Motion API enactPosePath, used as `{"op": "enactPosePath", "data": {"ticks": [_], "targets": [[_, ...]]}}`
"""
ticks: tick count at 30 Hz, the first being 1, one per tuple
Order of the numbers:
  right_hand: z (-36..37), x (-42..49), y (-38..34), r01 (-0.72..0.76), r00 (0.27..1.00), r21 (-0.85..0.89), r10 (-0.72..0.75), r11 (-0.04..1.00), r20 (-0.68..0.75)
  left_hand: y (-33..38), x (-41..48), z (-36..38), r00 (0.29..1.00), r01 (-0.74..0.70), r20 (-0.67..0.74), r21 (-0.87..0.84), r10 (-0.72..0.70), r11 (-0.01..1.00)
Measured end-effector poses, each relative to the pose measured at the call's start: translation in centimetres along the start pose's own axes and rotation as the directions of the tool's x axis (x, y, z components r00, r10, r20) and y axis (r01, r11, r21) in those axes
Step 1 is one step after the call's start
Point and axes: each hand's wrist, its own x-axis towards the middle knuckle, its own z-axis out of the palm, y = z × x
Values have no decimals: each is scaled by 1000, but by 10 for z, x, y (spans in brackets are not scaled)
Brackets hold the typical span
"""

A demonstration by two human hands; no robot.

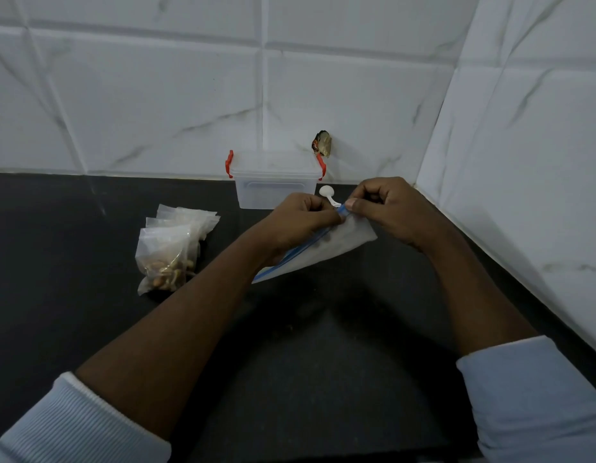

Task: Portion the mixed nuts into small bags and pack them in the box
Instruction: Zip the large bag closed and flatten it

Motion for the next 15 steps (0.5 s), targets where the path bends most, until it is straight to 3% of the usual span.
{"op": "enactPosePath", "data": {"ticks": [9, 15], "targets": [[-1, -2, -3, -62, 995, 57, 57, 996, 80, -1, -2, -1, 999, -33, -14, 61, 34, 998], [-2, -1, -1, -77, 996, -42, 79, 996, 40, 0, -2, -6, 999, 38, 31, 53, -40, 998]]}}
